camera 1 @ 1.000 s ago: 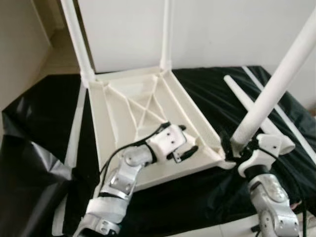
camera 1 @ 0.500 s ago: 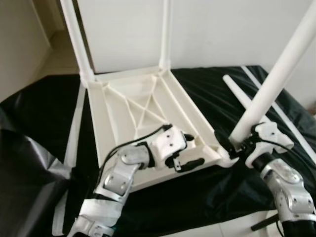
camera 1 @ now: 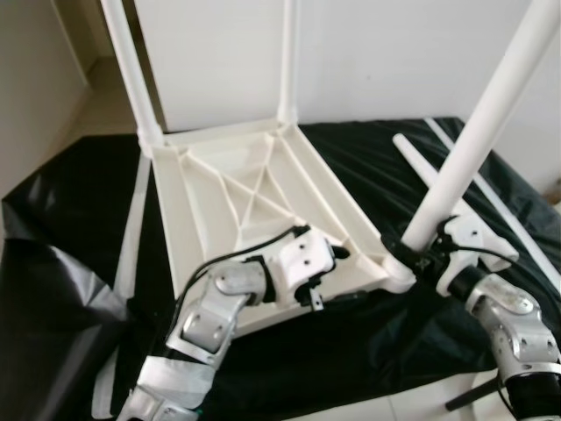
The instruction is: Building children table
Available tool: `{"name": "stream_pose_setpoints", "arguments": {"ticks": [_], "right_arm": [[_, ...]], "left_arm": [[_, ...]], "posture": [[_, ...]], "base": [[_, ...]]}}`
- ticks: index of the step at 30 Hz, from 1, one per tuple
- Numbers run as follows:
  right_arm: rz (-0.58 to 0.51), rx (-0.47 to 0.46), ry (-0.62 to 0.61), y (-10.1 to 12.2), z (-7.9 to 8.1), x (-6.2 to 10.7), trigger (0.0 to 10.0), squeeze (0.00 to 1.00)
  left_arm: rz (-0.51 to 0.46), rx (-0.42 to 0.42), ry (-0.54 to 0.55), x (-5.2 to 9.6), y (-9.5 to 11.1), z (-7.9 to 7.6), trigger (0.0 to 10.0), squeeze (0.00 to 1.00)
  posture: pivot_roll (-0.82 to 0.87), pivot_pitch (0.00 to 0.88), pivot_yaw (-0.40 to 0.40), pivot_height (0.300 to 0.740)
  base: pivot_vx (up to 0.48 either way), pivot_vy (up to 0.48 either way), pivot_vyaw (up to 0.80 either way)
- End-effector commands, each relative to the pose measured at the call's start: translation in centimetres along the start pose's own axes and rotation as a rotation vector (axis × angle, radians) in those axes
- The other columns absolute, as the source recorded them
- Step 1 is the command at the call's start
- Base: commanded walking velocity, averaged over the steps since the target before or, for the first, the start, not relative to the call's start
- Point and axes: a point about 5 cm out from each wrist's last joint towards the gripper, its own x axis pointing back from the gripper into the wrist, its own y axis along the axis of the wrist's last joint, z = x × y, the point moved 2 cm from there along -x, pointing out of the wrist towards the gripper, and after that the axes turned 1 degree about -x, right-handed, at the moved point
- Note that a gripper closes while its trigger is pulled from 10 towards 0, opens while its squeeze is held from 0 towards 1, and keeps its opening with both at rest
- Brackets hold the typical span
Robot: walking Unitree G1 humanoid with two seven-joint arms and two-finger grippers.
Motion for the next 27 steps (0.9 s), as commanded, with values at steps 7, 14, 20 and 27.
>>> {"name": "stream_pose_setpoints", "arguments": {"ticks": [7, 14, 20, 27], "right_arm": [[0.049, -0.083, 0.023, -1.9, 1.6, -0.4, 10.0, 0.00], [0.070, -0.060, -0.093, -2.1, 2.0, -0.6, 10.0, 0.00], [0.082, -0.047, -0.326, -2.1, 1.8, -0.7, 10.0, 0.00], [0.097, -0.128, -0.511, -2.5, 1.7, -0.5, 10.0, 0.00]], "left_arm": [[0.011, 0.009, 0.010, 0.0, -0.3, 0.0, 10.0, 0.00], [0.014, 0.013, 0.042, 0.0, -0.3, 0.2, 10.0, 0.00], [0.051, 0.015, 0.105, -0.1, -1.0, 1.2, 10.0, 0.00], [0.057, 0.013, 0.104, -0.1, -1.0, 1.2, 10.0, 0.00]], "posture": [[-0.03, 0.000, -0.036, 0.740], [-0.03, 0.000, -0.036, 0.740], [-0.04, 0.000, -0.031, 0.740], [-0.04, 0.000, -0.028, 0.740]], "base": [[0.000, 0.000, 0.00], [0.000, 0.000, 0.00], [0.000, 0.000, 0.00], [0.000, 0.000, 0.00]]}}
